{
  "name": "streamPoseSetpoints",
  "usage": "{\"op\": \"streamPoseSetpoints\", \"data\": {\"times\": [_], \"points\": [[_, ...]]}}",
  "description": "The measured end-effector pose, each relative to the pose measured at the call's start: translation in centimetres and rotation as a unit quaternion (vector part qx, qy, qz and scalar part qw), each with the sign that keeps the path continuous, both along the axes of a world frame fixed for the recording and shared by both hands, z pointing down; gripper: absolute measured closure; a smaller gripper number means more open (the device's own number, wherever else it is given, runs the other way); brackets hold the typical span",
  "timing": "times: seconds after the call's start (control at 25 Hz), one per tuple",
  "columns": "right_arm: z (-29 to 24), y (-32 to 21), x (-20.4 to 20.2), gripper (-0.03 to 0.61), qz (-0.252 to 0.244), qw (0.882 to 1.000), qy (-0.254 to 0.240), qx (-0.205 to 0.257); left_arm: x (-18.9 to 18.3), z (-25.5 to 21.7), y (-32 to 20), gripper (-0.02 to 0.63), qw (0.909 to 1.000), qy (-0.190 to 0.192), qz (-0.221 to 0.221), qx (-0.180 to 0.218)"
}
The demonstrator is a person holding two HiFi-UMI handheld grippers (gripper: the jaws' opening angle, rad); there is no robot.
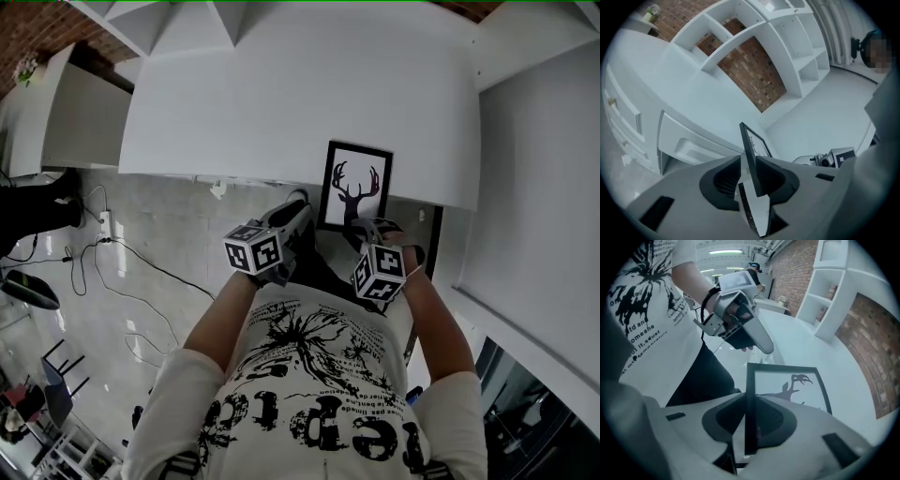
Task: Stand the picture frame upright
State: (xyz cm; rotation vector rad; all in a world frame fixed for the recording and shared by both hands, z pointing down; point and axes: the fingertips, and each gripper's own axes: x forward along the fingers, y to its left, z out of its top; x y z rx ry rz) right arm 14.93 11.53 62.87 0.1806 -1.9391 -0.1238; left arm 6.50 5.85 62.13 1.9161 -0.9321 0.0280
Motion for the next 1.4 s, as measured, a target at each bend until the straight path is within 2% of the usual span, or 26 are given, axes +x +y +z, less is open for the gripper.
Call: {"op": "streamPoseSetpoints", "data": {"times": [0.28,0.4,0.48,0.6,0.68,0.8,0.96,1.08,1.24,1.32,1.4], "points": [[-0.2,1.4,0.0,0.506,-0.016,1.0,-0.002,-0.007,3.5,1.9,0.0,0.4,0.9955,0.063,0.046,-0.055],[-0.1,1.4,0.0,0.505,-0.02,1.0,-0.002,-0.008,5.1,2.4,0.0,0.4,0.9894,0.098,0.083,-0.068],[0.0,1.5,-0.1,0.505,-0.023,1.0,-0.003,-0.008,5.9,2.4,-0.2,0.4,0.9844,0.129,0.09,-0.079],[0.2,1.6,0.0,0.505,-0.025,1.0,-0.002,-0.007,6.5,2.6,-1.5,0.427,0.976,0.177,0.058,-0.113],[0.4,1.6,0.0,0.505,-0.025,1.0,-0.001,-0.006,6.3,2.9,-2.3,0.492,0.9719,0.19,0.038,-0.133],[0.6,1.5,0.0,0.505,-0.023,1.0,-0.001,-0.005,6.4,2.7,-2.6,0.534,0.9704,0.192,0.045,-0.139],[0.5,1.6,-0.1,0.505,-0.02,1.0,-0.004,-0.002,6.5,2.7,-2.5,0.534,0.9702,0.186,0.049,-0.148],[0.4,1.6,-0.1,0.505,-0.02,1.0,-0.015,0.011,6.5,2.7,-2.5,0.534,0.9733,0.171,0.054,-0.143],[0.0,1.7,-0.1,0.503,-0.009,0.999,-0.042,0.02,6.5,2.5,-2.6,0.534,0.9719,0.176,0.058,-0.146],[-0.5,1.4,-0.1,0.483,-0.003,0.997,-0.069,0.035,6.5,2.5,-2.6,0.534,0.9712,0.175,0.06,-0.15],[-1.3,0.6,0.1,0.424,0.022,0.993,-0.109,0.042,6.5,2.5,-2.6,0.535,0.9714,0.172,0.064,-0.151]]}}
